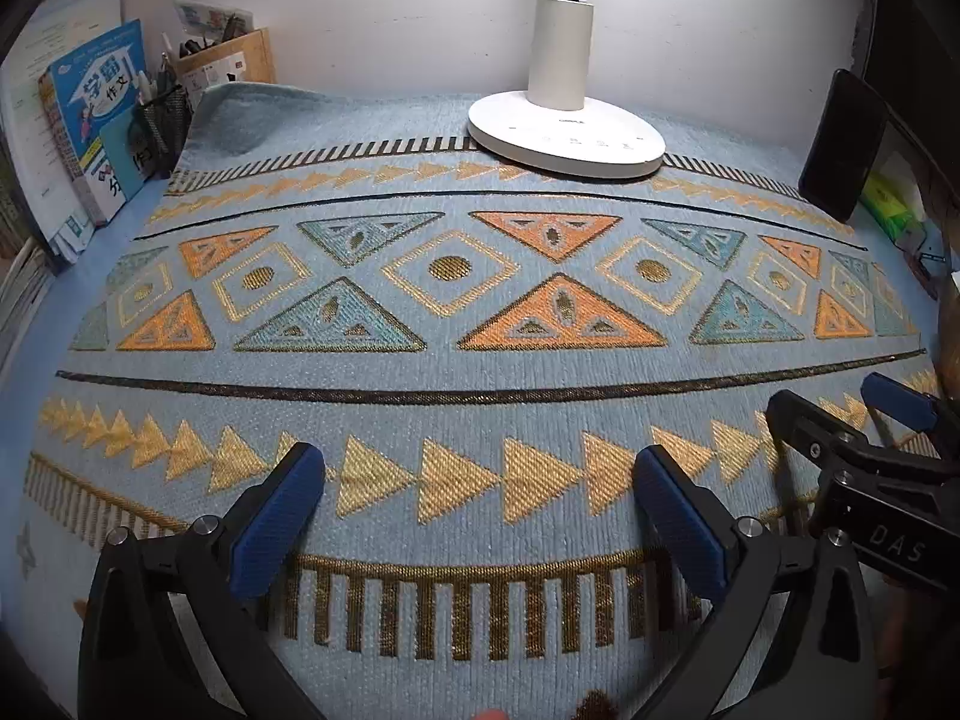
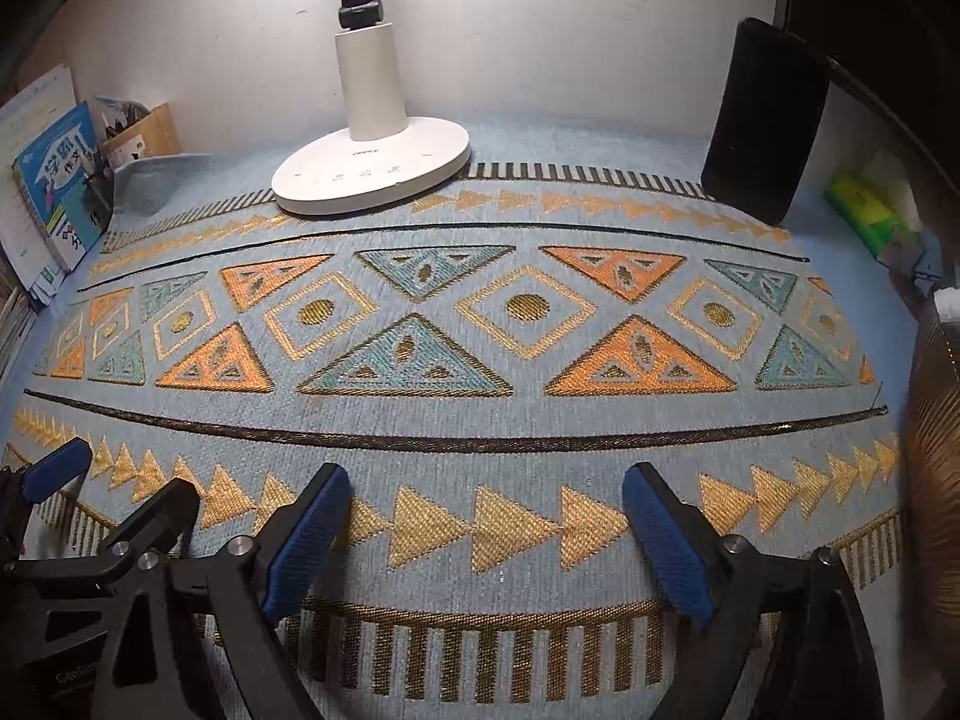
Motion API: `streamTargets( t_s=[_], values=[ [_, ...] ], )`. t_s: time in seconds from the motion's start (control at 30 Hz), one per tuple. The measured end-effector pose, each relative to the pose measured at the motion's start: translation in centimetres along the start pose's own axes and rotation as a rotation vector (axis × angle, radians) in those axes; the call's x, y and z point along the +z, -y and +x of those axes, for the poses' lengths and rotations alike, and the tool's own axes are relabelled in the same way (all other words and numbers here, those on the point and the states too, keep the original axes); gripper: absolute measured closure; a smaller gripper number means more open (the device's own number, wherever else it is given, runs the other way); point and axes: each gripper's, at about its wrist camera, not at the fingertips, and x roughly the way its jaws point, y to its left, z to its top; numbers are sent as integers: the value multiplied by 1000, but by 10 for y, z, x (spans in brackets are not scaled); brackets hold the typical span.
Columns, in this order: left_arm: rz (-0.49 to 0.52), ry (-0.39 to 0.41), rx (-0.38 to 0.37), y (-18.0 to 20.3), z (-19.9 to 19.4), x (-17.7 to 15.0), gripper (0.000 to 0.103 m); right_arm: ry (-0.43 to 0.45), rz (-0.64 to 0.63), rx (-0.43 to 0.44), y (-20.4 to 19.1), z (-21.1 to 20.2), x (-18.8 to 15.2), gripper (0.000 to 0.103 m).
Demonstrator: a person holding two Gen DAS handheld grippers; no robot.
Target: Organize objects
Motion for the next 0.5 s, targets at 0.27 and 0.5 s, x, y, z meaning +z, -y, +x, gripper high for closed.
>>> streamTargets(
  t_s=[0.27, 0.5],
  values=[
    [-2, 7, 6, 0, 2, 1, 0, -12, 6, -12, 2, 2, -1, 3],
    [-2, 7, 6, -1, 2, 0, 0, -12, 6, -11, 3, 2, -1, 3]
  ],
)
